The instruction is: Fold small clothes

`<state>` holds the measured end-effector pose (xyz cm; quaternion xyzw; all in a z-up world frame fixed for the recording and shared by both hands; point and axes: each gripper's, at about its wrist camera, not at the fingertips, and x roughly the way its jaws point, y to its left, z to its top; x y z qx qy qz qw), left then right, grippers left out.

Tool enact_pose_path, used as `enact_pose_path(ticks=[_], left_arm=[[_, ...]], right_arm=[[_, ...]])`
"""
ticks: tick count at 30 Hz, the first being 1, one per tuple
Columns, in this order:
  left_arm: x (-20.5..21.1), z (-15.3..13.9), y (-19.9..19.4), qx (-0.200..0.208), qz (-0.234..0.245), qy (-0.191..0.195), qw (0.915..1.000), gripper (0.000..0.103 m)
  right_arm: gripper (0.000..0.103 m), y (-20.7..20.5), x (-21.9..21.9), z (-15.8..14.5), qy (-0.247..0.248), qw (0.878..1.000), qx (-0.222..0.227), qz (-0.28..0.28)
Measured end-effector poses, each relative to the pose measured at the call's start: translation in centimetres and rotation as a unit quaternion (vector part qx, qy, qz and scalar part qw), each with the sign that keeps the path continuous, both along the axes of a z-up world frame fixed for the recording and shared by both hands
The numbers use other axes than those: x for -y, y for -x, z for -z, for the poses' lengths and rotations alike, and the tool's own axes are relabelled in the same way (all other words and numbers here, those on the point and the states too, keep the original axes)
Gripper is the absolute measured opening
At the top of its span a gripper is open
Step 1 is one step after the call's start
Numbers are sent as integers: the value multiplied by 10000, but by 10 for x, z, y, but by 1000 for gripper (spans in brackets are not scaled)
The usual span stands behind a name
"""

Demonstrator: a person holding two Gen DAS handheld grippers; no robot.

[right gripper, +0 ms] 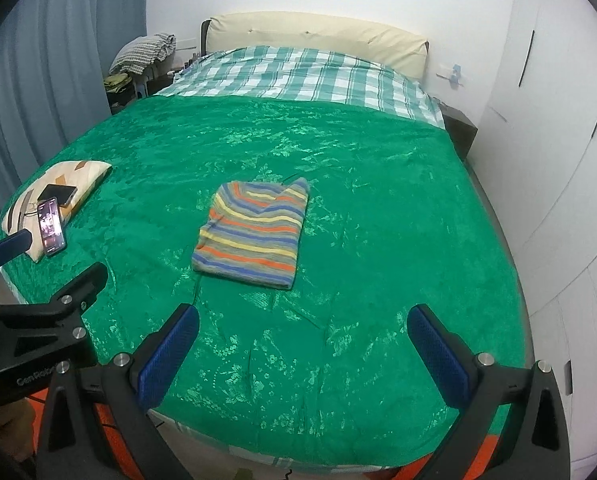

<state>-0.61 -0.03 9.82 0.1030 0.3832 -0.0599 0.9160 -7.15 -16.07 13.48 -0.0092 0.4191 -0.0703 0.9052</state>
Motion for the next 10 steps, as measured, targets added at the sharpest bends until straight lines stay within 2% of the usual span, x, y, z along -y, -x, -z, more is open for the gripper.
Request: enact_pose_path(ticks=[10], left_arm=[[1, -5, 0, 176, -72, -113, 9998, 103]], right_arm=[[102, -2, 2, -1, -28, 10000, 16, -3]])
